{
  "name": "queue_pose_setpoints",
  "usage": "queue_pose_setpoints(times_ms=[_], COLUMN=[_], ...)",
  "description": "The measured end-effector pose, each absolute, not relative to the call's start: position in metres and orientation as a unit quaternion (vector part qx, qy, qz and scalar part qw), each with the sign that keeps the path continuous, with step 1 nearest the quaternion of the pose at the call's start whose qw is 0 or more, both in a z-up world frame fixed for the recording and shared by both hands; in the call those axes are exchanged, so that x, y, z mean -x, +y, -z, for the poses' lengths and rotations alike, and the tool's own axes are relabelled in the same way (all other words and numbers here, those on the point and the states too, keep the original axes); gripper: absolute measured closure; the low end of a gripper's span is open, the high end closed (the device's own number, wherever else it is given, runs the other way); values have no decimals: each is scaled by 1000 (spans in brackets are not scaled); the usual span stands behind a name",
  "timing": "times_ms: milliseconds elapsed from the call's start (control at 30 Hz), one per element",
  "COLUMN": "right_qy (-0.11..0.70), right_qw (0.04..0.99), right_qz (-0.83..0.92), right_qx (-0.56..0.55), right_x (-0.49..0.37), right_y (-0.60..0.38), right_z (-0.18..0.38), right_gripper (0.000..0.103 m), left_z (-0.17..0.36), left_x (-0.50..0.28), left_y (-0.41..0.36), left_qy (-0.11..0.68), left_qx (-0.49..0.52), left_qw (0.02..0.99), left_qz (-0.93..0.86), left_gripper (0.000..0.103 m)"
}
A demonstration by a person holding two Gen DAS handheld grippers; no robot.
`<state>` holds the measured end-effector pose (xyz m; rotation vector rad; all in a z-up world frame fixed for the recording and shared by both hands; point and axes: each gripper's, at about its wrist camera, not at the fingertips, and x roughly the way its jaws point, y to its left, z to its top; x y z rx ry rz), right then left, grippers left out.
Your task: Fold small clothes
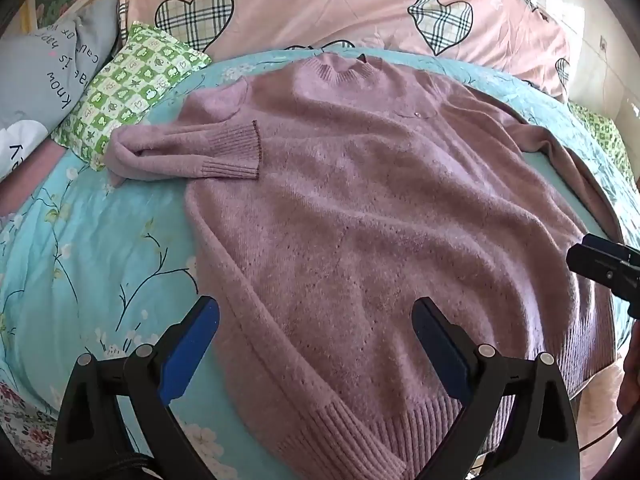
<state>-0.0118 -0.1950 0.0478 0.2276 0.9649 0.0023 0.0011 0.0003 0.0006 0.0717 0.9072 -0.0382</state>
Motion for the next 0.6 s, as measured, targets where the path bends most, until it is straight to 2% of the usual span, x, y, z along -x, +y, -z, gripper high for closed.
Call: queue_pose_setpoints(times_ms=[600], right_qy=[463], right_qw=[880], right_qz=[-16], right_qx=[-108], right_x=[1], right_y=[-190], right_z=[-50], right_gripper=[14], left_z=[1], left_x=[-8], left_y=[3], left_qy=[436], left_qx=[-33], left_qw=[899], left_qz=[19], left_gripper=[5])
